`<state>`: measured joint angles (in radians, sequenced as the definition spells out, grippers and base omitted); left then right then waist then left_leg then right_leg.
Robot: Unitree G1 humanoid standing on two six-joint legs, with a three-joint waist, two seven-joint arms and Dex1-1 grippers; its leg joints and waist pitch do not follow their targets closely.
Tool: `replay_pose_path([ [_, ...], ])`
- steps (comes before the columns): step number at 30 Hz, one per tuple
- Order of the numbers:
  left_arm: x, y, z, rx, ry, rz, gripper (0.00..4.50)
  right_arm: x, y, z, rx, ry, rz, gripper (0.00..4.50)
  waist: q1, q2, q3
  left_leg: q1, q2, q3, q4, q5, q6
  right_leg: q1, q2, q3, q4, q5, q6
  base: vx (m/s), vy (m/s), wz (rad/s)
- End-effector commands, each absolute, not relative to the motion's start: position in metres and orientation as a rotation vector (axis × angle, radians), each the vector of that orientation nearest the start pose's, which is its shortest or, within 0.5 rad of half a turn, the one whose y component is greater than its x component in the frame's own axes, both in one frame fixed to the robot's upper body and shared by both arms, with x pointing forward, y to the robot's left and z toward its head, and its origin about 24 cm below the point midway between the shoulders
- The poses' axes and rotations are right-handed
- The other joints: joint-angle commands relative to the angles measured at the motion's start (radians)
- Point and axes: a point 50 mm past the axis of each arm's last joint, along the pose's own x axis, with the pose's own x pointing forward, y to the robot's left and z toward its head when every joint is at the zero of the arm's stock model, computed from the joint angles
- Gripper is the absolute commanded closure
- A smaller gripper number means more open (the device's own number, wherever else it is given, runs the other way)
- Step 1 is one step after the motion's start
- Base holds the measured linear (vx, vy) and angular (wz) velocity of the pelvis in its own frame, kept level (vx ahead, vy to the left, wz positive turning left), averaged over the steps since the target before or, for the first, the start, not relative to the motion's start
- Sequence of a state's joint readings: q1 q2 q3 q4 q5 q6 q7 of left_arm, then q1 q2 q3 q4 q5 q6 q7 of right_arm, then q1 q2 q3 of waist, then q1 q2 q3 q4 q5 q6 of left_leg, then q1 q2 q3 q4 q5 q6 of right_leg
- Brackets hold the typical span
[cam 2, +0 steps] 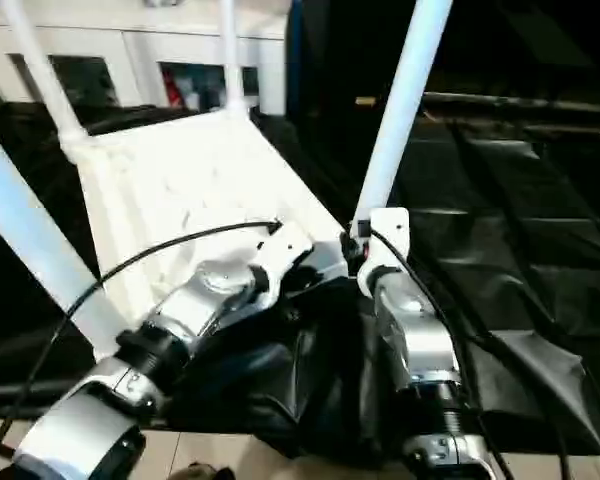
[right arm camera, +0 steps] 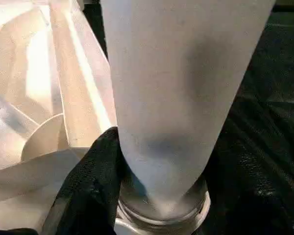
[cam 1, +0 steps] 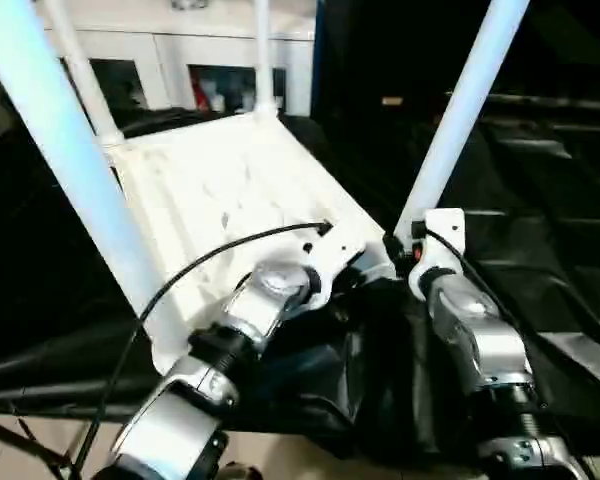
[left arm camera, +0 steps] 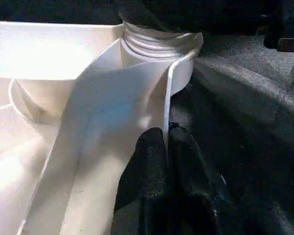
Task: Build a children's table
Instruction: Rotate leg to tighten
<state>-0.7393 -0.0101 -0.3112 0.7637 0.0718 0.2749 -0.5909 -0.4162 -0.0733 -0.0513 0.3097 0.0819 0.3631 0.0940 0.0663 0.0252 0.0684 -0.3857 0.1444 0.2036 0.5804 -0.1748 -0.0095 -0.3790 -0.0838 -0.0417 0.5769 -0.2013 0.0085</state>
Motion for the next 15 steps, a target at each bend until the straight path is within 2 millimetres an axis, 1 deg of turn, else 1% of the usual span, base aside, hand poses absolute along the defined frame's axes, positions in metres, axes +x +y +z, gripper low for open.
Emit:
replay_pose_path([
  [1, 0.35, 0.029, 0.061, 0.347, 0.343, -0.857, 4.5, 0.318, -0.111, 0.035, 0.071, 0.343, 0.289, 1.9, -0.004, -0.011, -0.05, 0.037, 0.084, -0.054, -0.095, -0.411, -0.046, 0.005, -0.085, 0.044, -0.083, -0.316, -0.16, 0.0, 0.0, 0.0],
  [2, 0.349, 0.03, 0.062, 0.353, 0.327, -0.884, 4.5, 0.318, -0.111, 0.038, 0.06, 0.321, 0.318, 1.76, -0.004, -0.013, -0.049, 0.032, 0.084, -0.054, -0.095, -0.395, -0.031, 0.009, -0.088, 0.043, -0.084, -0.329, -0.158, 0.0, 0.0, 0.0],
  [3, 0.349, 0.032, 0.062, 0.35, 0.322, -0.893, 4.5, 0.319, -0.113, 0.04, 0.046, 0.31, 0.334, 1.75, -0.004, -0.014, -0.051, 0.031, 0.084, -0.054, -0.094, -0.385, -0.023, 0.011, -0.088, 0.043, -0.083, -0.33, -0.157, 0.0, 0.0, 0.0],
  [4, 0.349, 0.033, 0.063, 0.346, 0.32, -0.897, 4.5, 0.319, -0.114, 0.042, 0.037, 0.304, 0.342, 1.69, -0.006, -0.015, -0.051, 0.022, 0.084, -0.057, -0.096, -0.361, -0.006, 0.016, -0.09, 0.041, -0.081, -0.332, -0.155, 0.0, 0.0, 0.0],
  [5, 0.349, 0.033, 0.063, 0.346, 0.319, -0.9, 4.5, 0.319, -0.115, 0.042, 0.033, 0.302, 0.347, 1.57, -0.009, -0.014, -0.051, 0.017, 0.085, -0.058, -0.096, -0.349, 0.0, 0.017, -0.091, 0.039, -0.081, -0.343, -0.152, 0.0, 0.0, 0.0],
  [6, 0.347, 0.038, 0.065, 0.34, 0.301, -0.942, 4.5, 0.317, -0.124, 0.05, -0.014, 0.283, 0.394, 1.43, -0.011, -0.015, -0.05, 0.014, 0.085, -0.059, -0.097, -0.348, 0.001, 0.019, -0.09, 0.037, -0.082, -0.35, -0.15, 0.0, 0.0, 0.0],
  [7, 0.344, 0.041, 0.067, 0.324, 0.282, -0.999, 4.5, 0.314, -0.134, 0.057, -0.061, 0.279, 0.456, 1.33, -0.008, -0.015, -0.051, 0.017, 0.086, -0.059, -0.095, -0.348, 0.004, 0.018, -0.09, 0.037, -0.083, -0.363, -0.141, 0.0, 0.0, 0.0],
  [9, 0.343, 0.044, 0.068, 0.314, 0.28, -1.021, 4.5, 0.311, -0.14, 0.061, -0.085, 0.284, 0.487, 1.27, -0.006, -0.02, -0.051, 0.016, 0.088, -0.057, -0.093, -0.325, 0.019, 0.022, -0.09, 0.04, -0.082, -0.33, -0.145, 0.0, 0.0, 0.0],
  [10, 0.342, 0.046, 0.068, 0.325, 0.266, -1.045, 4.5, 0.309, -0.144, 0.063, -0.094, 0.292, 0.511, 1.14, -0.005, -0.016, -0.052, 0.017, 0.088, -0.053, -0.09, -0.302, 0.035, 0.017, -0.09, 0.041, -0.08, -0.304, -0.163, 0.0, 0.0, 0.0],
  [11, 0.34, 0.047, 0.069, 0.331, 0.259, -1.072, 4.5, 0.306, -0.147, 0.065, -0.101, 0.304, 0.546, 0.99, -0.006, -0.018, -0.054, 0.014, 0.088, -0.052, -0.086, -0.277, 0.048, 0.019, -0.089, 0.04, -0.076, -0.281, -0.179, 0.0, 0.0, 0.0],
  [12, 0.339, 0.048, 0.069, 0.332, 0.259, -1.077, 4.5, 0.305, -0.148, 0.066, -0.106, 0.307, 0.553, 0.99, -0.004, -0.018, -0.055, 0.014, 0.087, -0.05, -0.085, -0.264, 0.054, 0.02, -0.088, 0.04, -0.075, -0.265, -0.189, 0.0, 0.0, 0.0],
  [13, 0.336, 0.052, 0.069, 0.344, 0.251, -1.128, 4.5, 0.3, -0.157, 0.069, -0.152, 0.332, 0.603, 0.91, -0.001, -0.017, -0.057, 0.015, 0.087, -0.048, -0.081, -0.233, 0.065, 0.021, -0.086, 0.039, -0.071, -0.221, -0.203, 0.05, -0.025, 0.0],
  [14, 0.334, 0.052, 0.069, 0.346, 0.249, -1.145, 4.5, 0.299, -0.159, 0.07, -0.16, 0.337, 0.613, 0.87, 0.005, -0.016, -0.064, 0.015, 0.089, -0.045, -0.074, -0.179, 0.085, 0.025, -0.088, 0.039, -0.061, -0.137, -0.222, 0.05, -0.025, 0.0],
  [15, 0.329, 0.055, 0.069, 0.354, 0.246, -1.211, 4.5, 0.294, -0.166, 0.072, -0.188, 0.354, 0.649, 0.77, 0.007, -0.014, -0.065, 0.014, 0.089, -0.045, -0.071, -0.149, 0.097, 0.025, -0.087, 0.038, -0.055, -0.09, -0.234, 0.055, -0.021, 0.0],
])
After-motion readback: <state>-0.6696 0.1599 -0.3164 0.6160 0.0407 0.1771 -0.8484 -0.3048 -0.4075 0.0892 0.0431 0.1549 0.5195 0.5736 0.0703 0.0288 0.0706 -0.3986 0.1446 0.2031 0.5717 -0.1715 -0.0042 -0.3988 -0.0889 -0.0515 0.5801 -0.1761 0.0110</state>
